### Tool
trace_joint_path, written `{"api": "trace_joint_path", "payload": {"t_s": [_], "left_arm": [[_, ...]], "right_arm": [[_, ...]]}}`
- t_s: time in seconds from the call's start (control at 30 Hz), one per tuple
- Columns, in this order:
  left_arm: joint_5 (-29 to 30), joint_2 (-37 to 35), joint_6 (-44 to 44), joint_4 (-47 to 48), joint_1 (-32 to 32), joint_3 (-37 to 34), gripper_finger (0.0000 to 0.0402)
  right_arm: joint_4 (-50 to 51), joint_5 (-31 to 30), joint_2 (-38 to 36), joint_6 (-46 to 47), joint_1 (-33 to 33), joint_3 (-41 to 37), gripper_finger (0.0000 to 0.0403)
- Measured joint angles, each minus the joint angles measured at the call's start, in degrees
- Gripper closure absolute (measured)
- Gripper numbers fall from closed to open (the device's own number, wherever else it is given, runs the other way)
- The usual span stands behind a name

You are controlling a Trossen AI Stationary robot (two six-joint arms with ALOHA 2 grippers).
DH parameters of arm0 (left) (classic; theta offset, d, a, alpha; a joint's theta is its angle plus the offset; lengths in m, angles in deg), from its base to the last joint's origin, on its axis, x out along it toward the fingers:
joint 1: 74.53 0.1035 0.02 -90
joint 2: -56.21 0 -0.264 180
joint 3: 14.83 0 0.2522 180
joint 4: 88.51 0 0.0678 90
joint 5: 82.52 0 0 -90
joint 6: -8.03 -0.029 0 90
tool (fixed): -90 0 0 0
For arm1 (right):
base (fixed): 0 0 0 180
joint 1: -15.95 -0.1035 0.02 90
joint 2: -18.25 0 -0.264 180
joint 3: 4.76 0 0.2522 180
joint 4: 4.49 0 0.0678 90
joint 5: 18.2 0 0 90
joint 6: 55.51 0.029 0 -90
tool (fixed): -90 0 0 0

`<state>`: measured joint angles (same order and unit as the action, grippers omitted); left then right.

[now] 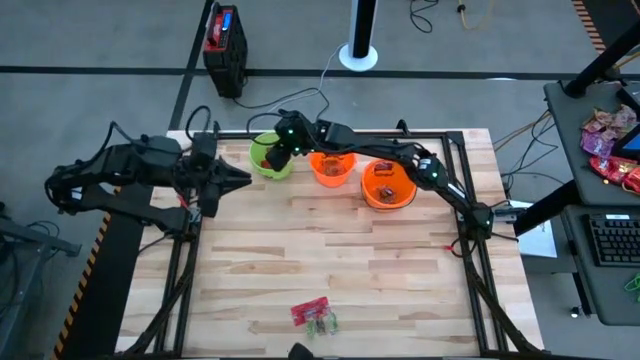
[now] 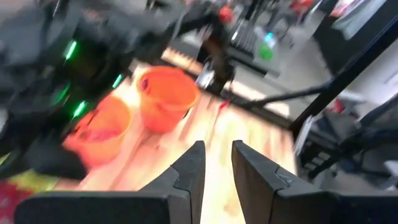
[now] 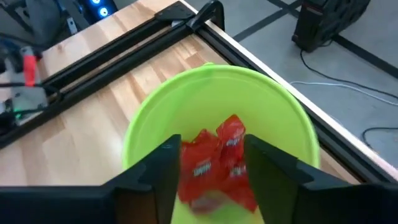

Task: Sort candy by brand, put in halloween buckets
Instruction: Put the green gummy into the left orange bucket

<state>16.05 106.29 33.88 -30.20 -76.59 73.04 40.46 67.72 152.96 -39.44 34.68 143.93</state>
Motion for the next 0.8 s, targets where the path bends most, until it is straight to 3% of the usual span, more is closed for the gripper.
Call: {"api": "trace_joint_path", "payload": {"t_s": [0.13, 0.23, 0.33, 0.47, 0.6, 0.8], "left_arm": [[0.2, 0.9, -1.2, 5.5, 0.0, 0.0, 0.0338], [-0.1, 2.4, -1.5, 9.9, 0.0, 0.0, 0.0338], [-1.9, 4.4, -2.8, 13.4, 0.0, 0.0, 0.0338], [-7.6, 7.2, -3.3, 13.6, -1.4, -1.8, 0.0338], [-11.9, 9.0, -2.1, 8.3, -6.5, -7.3, 0.0338], [-9.4, 12.2, 7.2, -6.9, -18.8, -16.2, 0.0338]], "right_arm": [[9.6, 2.9, -5.9, -1.1, -1.2, 0.0, 0.0219], [22.0, 8.4, -11.1, -1.1, -2.9, 0.1, 0.0216], [35.1, 9.6, -15.6, -1.0, -6.6, 0.0, 0.0216], [47.4, 3.3, -20.8, 1.2, -14.2, -0.1, 0.0216], [52.2, -3.1, -24.9, 6.0, -23.3, -0.9, 0.0216], [50.9, -6.0, -29.7, 10.2, -36.5, -6.1, 0.0216]]}}
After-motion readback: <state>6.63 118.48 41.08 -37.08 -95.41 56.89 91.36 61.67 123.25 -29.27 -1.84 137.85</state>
